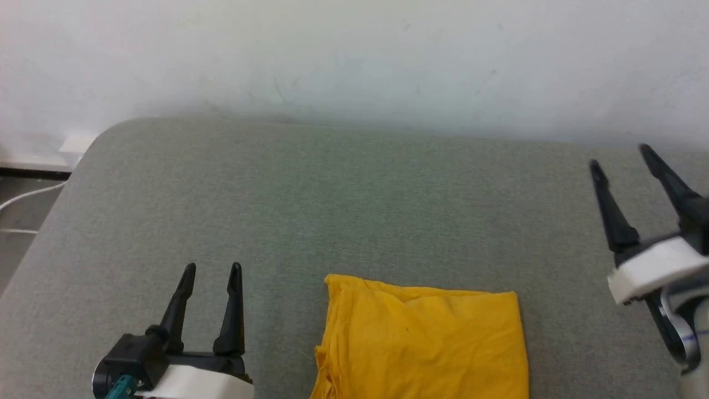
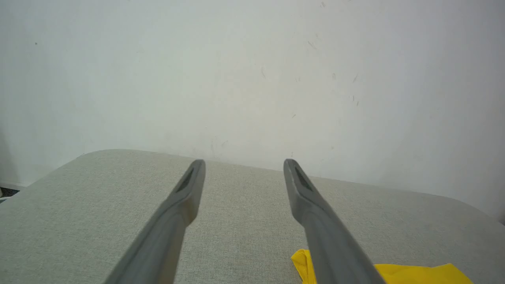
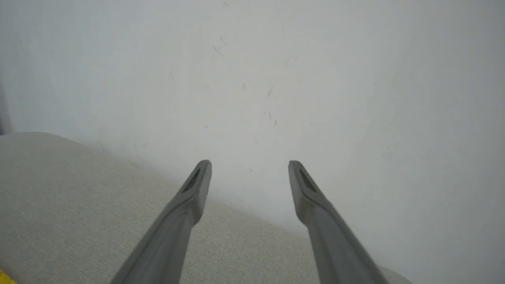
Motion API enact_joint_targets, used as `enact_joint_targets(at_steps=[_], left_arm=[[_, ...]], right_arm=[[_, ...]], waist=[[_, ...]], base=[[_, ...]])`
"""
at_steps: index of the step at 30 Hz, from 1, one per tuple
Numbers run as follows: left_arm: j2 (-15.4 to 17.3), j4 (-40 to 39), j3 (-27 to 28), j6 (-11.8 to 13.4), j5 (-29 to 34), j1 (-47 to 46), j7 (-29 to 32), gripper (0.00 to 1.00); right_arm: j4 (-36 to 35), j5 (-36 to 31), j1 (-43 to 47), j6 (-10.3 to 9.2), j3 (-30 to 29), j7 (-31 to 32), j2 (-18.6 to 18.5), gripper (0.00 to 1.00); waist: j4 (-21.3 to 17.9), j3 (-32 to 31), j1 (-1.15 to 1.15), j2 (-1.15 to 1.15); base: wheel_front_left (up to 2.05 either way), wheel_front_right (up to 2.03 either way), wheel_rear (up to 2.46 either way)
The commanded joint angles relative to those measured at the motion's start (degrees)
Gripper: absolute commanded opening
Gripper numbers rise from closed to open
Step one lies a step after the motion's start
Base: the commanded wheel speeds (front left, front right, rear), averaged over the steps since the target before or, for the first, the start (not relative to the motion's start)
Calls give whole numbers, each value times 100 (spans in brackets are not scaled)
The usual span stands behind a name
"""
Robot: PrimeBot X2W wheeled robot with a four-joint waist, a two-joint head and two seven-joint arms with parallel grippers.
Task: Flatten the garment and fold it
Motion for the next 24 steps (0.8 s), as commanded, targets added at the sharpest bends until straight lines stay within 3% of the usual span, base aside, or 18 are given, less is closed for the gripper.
enact_joint_targets(at_steps=[1,5,12,24], left_arm=[[-9,-37,17,30,33,-55,-27,100],[-9,-117,9,60,66,-47,-27,100],[-9,-64,-94,57,151,-81,-27,100],[-9,-88,-110,127,317,-88,-27,100]], right_arm=[[-139,-20,237,-5,-196,-107,147,100],[-625,-45,820,-5,-682,-266,570,100],[-1381,-151,1773,-5,-950,-401,1225,100],[-1520,-290,2146,-5,-881,-404,1467,100]], waist=[[-149,31,0,0],[-287,103,0,0],[-346,163,0,0],[-445,197,0,0]], base=[[0,0,0],[0,0,0],[0,0,0],[0,0,0]])
